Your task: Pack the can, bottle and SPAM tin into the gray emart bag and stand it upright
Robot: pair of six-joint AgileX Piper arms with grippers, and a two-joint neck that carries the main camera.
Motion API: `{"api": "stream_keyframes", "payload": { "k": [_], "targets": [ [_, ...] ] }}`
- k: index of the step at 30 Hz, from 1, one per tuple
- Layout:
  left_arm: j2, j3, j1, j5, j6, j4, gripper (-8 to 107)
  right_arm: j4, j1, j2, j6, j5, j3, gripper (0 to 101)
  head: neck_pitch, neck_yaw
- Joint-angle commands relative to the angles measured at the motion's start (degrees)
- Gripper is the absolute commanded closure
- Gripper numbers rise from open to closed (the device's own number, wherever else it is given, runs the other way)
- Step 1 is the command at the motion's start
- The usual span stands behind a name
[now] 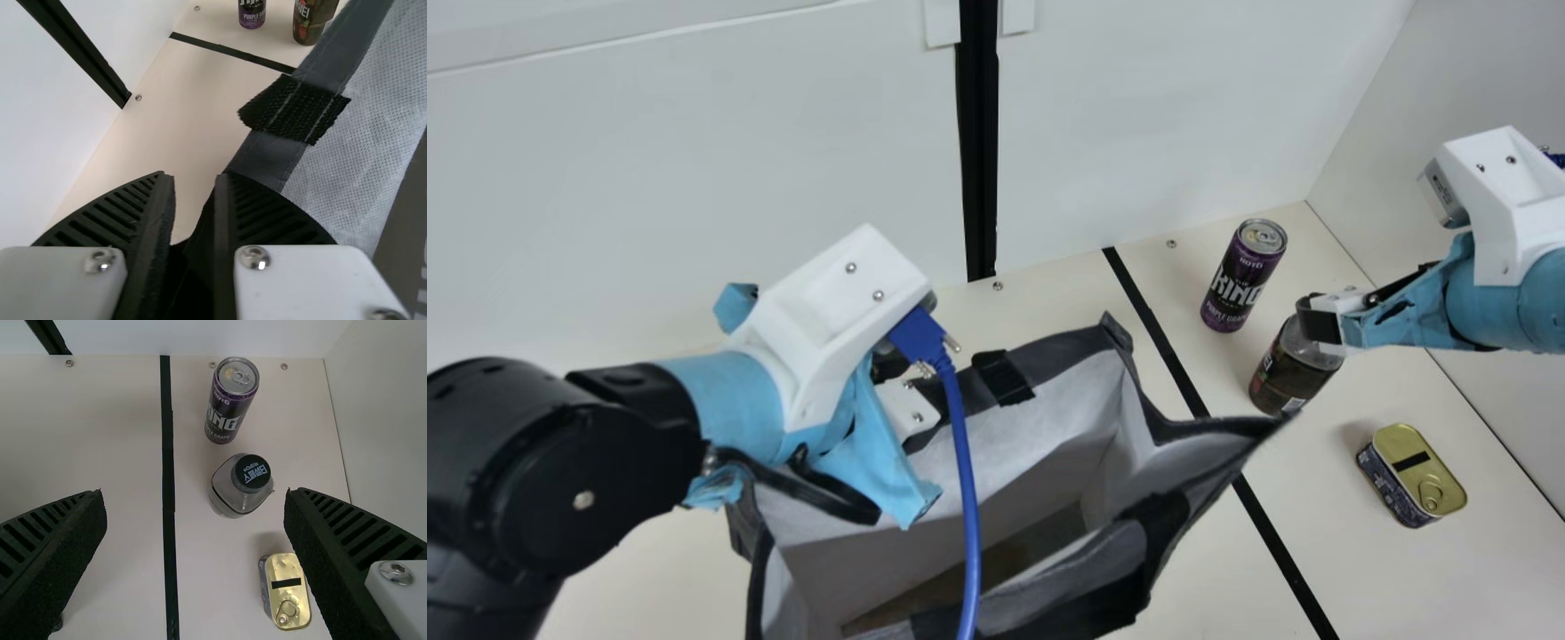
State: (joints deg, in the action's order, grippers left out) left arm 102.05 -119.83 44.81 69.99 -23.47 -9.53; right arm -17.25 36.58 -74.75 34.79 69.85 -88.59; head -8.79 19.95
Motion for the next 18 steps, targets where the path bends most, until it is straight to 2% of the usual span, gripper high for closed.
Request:
{"api": "stream_keyframes", "payload": {
  "k": [1, 18],
  "targets": [
    [-0.5, 0.3, 0.2, -0.1, 0.5, 0.6, 63, 0.0, 0.0, 0.0, 0.0, 0.0, 0.0, 6, -1.2, 0.0],
    [-4.6, 2.8, 2.7, -0.1, 4.9, 5.5, 9, 0.0, 0.0, 0.0, 0.0, 0.0, 0.0, 6, -1.2, 0.0]
  ]
}}
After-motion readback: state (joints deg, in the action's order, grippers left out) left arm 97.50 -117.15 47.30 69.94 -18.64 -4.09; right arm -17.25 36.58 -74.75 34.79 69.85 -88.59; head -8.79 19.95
